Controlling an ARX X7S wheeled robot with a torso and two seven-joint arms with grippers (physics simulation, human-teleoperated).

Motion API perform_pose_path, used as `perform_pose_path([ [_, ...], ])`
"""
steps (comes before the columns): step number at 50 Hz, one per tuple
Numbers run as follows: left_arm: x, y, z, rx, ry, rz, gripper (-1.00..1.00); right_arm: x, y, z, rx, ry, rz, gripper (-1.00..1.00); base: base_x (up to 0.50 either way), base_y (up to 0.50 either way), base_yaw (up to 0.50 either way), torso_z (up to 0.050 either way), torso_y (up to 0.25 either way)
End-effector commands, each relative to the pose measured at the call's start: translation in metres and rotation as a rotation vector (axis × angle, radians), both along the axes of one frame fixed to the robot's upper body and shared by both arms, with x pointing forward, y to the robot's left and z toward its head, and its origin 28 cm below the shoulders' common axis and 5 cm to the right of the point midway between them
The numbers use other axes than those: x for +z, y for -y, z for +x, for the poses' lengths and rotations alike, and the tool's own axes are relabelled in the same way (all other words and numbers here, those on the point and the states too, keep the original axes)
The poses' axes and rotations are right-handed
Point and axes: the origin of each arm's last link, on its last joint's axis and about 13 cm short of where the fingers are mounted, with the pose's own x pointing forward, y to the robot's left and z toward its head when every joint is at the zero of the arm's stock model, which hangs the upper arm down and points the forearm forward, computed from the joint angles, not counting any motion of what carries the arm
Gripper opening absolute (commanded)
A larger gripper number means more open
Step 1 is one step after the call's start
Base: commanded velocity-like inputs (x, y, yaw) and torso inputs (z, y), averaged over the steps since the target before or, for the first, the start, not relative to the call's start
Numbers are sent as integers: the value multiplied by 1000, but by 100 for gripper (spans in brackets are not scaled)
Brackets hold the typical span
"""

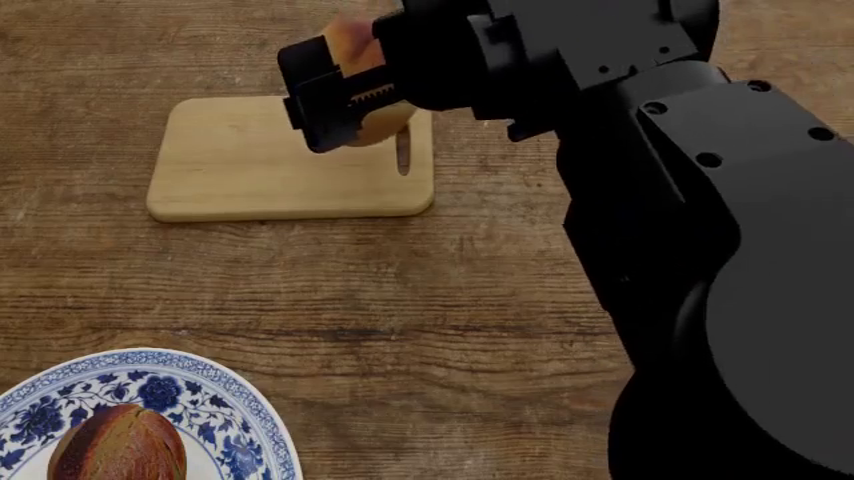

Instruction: Place all breads on the cutting board.

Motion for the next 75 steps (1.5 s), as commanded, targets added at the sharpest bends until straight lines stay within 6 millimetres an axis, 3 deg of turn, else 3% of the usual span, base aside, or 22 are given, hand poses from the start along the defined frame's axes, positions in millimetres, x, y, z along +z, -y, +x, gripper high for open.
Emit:
perform_pose_path([
  [1,-3,-1,-2,7,-7,-4,100,-12,-4,2,25,-6,-3,-100,0,0,0,0,0],
  [24,-9,-3,-6,19,-22,-10,100,-27,-3,4,1,-33,-20,-100,0,0,0,0,1],
  [25,-9,-3,-6,20,-23,-9,100,-27,-3,4,3,-33,-20,100,0,0,0,0,0],
  [42,-7,-4,-8,27,-16,-12,100,-14,-4,3,31,-10,6,100,0,0,0,0,0],
  [50,-10,-2,-4,18,-19,-10,100,18,3,-1,49,48,12,100,0,0,0,0,0],
  [67,-12,-3,1,12,-22,-10,100,46,12,-5,56,114,63,100,0,0,0,0,0],
  [75,-10,-2,-1,-7,-42,9,100,73,26,-12,66,185,75,100,0,0,0,0,0],
])
